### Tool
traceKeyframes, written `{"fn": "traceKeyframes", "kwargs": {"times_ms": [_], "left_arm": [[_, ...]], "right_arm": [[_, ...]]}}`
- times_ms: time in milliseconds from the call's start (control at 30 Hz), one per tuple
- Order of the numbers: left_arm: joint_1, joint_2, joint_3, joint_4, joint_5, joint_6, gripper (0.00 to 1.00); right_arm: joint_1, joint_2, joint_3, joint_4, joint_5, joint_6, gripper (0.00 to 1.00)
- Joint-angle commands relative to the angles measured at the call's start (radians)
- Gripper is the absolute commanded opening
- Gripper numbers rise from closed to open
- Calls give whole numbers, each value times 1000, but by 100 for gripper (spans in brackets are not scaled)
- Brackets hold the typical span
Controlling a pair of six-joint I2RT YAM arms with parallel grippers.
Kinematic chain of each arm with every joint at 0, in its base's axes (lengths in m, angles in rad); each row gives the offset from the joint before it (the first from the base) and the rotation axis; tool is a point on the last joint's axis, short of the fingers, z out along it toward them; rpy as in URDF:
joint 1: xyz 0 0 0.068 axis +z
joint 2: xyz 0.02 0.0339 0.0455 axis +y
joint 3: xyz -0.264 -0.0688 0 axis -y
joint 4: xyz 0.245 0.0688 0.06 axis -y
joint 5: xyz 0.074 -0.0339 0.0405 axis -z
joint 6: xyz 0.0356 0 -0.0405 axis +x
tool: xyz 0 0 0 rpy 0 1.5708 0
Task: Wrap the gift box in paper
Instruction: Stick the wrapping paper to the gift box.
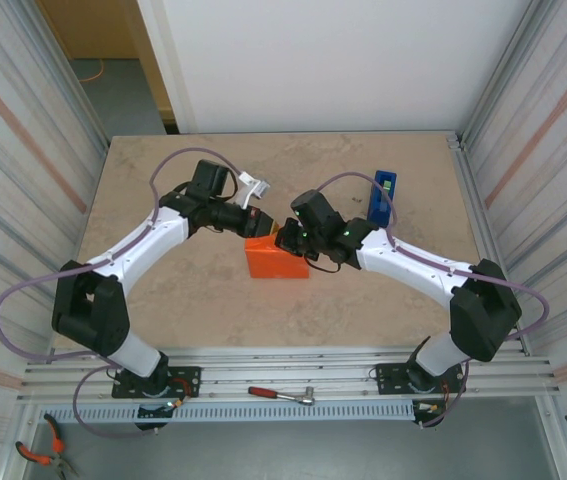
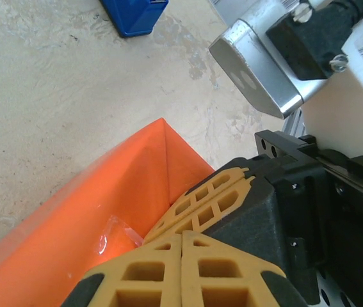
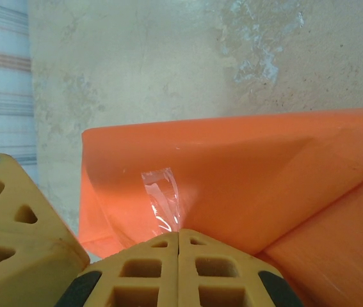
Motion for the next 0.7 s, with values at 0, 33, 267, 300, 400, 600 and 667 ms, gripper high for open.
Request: {"fn": "traceKeyframes", "kwargs": {"times_ms": [0, 33, 267, 300, 400, 600, 667], "left_arm": [[-17, 32, 17, 13, -9, -11, 7], [-19, 38, 16, 14, -13, -11, 7], [-19, 71, -18, 28, -55, -41, 4], [-16, 72, -28, 44, -50, -53, 4], [-13, 77, -45, 56, -42, -70, 4], [-14, 69, -49, 57, -48, -68, 4], [-14, 61, -31, 45, -45, -63, 4]], "right_arm": [[35, 86, -77, -162, -32, 17, 0], [34, 85, -77, -161, -32, 17, 0], [35, 86, -82, -154, -35, 20, 0], [34, 89, -81, -156, -35, 20, 0], [35, 84, -87, -152, -35, 20, 0], [34, 82, -91, -151, -35, 19, 0], [34, 83, -90, -151, -37, 21, 0]]}}
